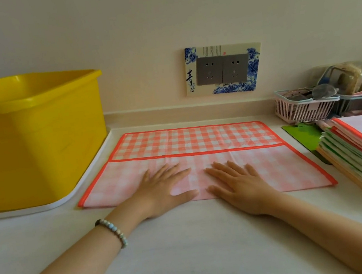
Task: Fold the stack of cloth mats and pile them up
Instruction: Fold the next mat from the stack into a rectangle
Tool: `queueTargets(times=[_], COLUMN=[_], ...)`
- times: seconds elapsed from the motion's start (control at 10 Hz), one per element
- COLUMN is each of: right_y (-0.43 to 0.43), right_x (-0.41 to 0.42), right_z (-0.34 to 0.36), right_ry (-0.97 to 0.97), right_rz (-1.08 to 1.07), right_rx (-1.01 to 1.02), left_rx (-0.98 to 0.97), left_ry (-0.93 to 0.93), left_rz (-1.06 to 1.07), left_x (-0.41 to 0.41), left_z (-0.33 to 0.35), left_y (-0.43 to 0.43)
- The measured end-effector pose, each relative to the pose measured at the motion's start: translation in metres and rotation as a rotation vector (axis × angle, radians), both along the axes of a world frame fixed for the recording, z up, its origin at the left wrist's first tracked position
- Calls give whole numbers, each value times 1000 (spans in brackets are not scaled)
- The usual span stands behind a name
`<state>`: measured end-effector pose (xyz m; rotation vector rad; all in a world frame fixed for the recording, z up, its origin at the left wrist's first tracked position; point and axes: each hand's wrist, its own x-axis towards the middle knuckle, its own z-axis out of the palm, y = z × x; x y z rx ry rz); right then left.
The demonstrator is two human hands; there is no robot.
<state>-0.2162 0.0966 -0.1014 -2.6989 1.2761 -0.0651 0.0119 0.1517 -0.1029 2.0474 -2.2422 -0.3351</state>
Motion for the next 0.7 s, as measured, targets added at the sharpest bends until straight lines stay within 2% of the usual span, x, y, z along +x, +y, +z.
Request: queueTargets(times=[0.3, 0.6, 0.7], right_y=[0, -1, -1], right_x=[-2, 1, 0], right_z=[-1, 0, 0], right_ry=[-9, -17, -33], right_rz=[-3, -6, -6], right_rx=[-4, 8, 24], left_rx=[40, 91, -64], left_ry=[3, 124, 176], left_rz=[146, 199, 62], left_x=[72, 76, 53], left_z=[3, 20, 25], left_y=[38, 41, 36])
